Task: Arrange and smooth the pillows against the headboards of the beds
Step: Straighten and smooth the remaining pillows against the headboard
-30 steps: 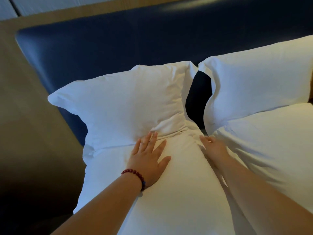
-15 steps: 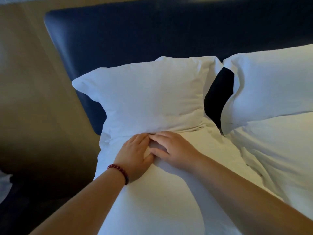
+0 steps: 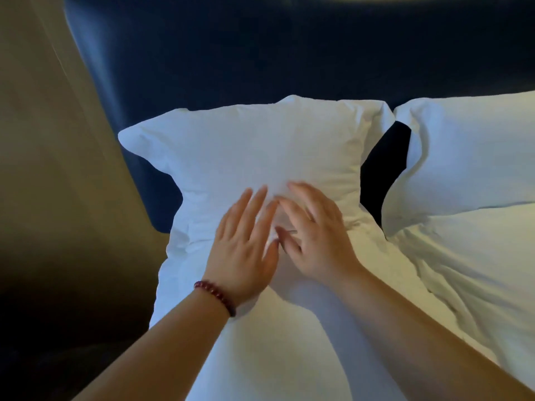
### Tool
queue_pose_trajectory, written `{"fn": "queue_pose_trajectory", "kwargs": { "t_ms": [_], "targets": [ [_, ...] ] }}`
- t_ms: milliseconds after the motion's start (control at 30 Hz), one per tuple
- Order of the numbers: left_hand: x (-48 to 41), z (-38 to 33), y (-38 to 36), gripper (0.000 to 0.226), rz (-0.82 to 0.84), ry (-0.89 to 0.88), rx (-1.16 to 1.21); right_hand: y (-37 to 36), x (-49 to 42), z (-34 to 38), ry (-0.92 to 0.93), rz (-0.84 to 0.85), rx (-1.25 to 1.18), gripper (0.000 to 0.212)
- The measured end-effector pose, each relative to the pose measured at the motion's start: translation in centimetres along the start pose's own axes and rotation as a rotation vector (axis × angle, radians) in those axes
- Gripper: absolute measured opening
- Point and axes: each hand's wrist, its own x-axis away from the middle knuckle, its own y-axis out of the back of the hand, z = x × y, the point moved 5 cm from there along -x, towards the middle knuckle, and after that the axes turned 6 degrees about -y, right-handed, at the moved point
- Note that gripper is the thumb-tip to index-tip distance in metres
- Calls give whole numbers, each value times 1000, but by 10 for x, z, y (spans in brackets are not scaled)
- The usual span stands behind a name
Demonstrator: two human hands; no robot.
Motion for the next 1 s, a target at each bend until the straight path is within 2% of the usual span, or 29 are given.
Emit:
{"fn": "queue_pose_trajectory", "kwargs": {
  "t_ms": [67,100,133,200,233,267,333,367,433,467,500,600,633,667,733,767,800,833,933,967,1000],
  "targets": [
    [-24,17,-5,62,26,19,-136,-12,-22,-6,28,100,134,55],
    [-31,37,-6,64,79,79,-218,-20,-32,-28,-38,187,212,61],
    [-33,60,-7,65,139,162,-289,-25,-36,-56,-174,285,267,64],
    [-24,98,3,71,197,347,-350,-22,-24,-114,-573,407,290,68],
    [-21,103,11,73,179,411,-352,-14,-15,-127,-722,400,283,69],
    [-23,97,20,72,121,435,-333,-5,-9,-124,-752,333,261,69],
    [-37,59,22,68,43,293,-244,5,-8,-85,-552,176,145,66],
    [-42,34,12,66,64,142,-178,4,-7,-60,-432,186,56,64],
    [-34,-2,-18,63,222,-59,-116,-14,7,-30,-233,315,54,66],
    [-24,-1,-28,63,300,-40,-137,-25,18,-34,-252,394,103,67],
    [-12,13,-34,63,352,57,-180,-32,31,-51,-353,438,150,67],
    [26,48,-22,66,424,467,-225,-12,66,-116,-963,497,223,69],
    [35,41,-13,69,404,500,-168,-2,75,-115,-998,512,211,69],
    [40,22,-3,70,352,447,-90,8,82,-102,-866,467,211,65],
    [64,-34,5,70,352,136,78,27,100,-40,-458,436,126,56],
    [85,-52,3,67,402,-21,88,32,120,-15,-352,509,94,55],
    [106,-53,1,66,452,-60,52,36,138,-5,-330,578,110,57],
    [124,-39,0,67,537,59,46,40,152,-11,-375,607,152,61],
    [156,22,11,78,513,672,46,55,168,-57,-734,605,288,65],
    [152,25,16,81,508,714,35,61,164,-59,-791,580,325,63],
    [140,16,22,79,463,643,8,63,155,-47,-758,512,327,62]
  ]
}}
